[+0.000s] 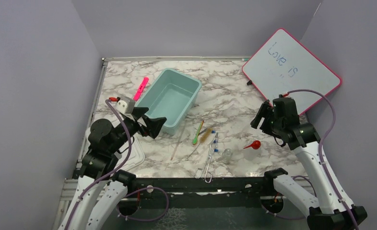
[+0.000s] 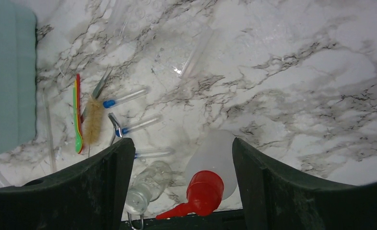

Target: Organize the chemistry lab equipment

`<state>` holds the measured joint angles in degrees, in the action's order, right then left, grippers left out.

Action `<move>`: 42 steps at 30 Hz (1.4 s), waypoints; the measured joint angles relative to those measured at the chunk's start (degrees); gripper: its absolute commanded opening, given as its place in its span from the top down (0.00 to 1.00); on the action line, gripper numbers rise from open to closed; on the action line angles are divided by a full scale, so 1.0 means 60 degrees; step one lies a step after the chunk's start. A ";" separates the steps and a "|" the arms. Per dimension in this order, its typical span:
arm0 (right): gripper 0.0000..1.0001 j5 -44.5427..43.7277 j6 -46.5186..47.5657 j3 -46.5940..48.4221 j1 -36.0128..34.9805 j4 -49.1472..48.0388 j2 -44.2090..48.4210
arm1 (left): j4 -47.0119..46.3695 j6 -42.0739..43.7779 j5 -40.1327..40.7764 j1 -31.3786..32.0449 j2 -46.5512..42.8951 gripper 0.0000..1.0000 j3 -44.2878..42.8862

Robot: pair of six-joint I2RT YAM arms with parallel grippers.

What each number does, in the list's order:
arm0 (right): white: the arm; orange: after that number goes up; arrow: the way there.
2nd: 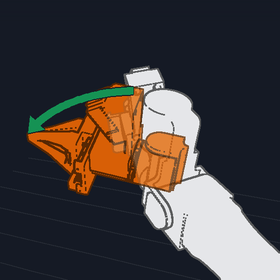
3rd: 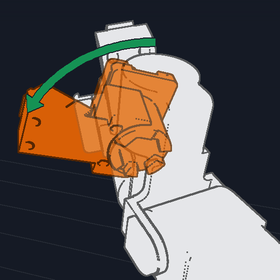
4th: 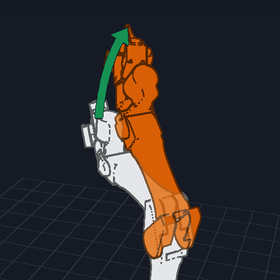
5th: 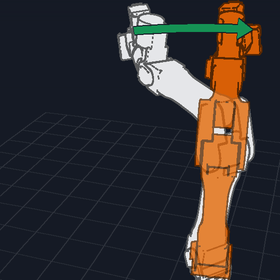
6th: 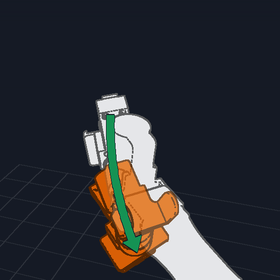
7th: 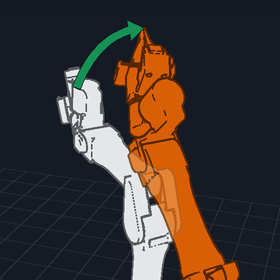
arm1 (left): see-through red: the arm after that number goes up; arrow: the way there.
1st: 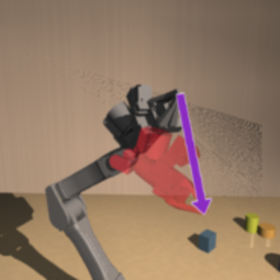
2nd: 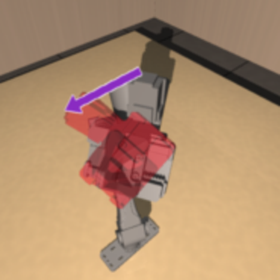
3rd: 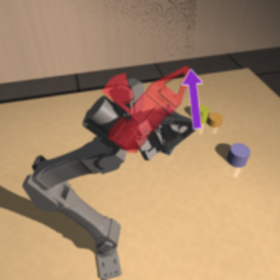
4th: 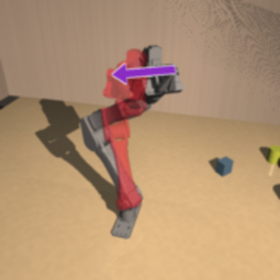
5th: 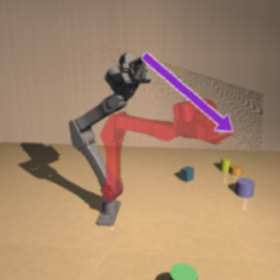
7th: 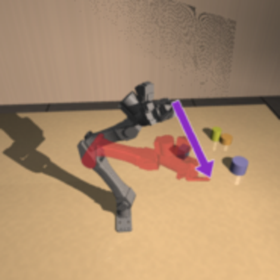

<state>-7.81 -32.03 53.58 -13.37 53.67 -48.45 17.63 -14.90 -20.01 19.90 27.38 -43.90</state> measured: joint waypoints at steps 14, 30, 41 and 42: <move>0.12 -0.0273 -0.2208 -0.0328 -0.0004 0.0583 -0.1293 | -0.1650 -0.1107 -0.1443 0.0055 0.1541 0.06 0.0721; 0.12 0.0255 -0.1359 0.1166 0.0597 -0.1698 -0.3745 | -0.4761 -0.1883 -0.0718 0.5133 0.6306 0.01 -0.0517; 0.12 0.3286 -0.1235 0.1406 0.2167 -0.2885 -0.4047 | -0.5431 0.0306 -0.0007 0.7111 1.1548 0.02 -0.3606; 0.12 0.3424 -0.1235 0.1406 0.2167 -0.2918 -0.4044 | -0.5464 0.0408 -0.0007 0.7129 1.1854 0.02 -0.3825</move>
<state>12.73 -39.44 62.02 -0.36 36.16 -72.71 -15.16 -12.45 -20.05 62.67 98.50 -66.85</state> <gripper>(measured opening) 0.877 0.977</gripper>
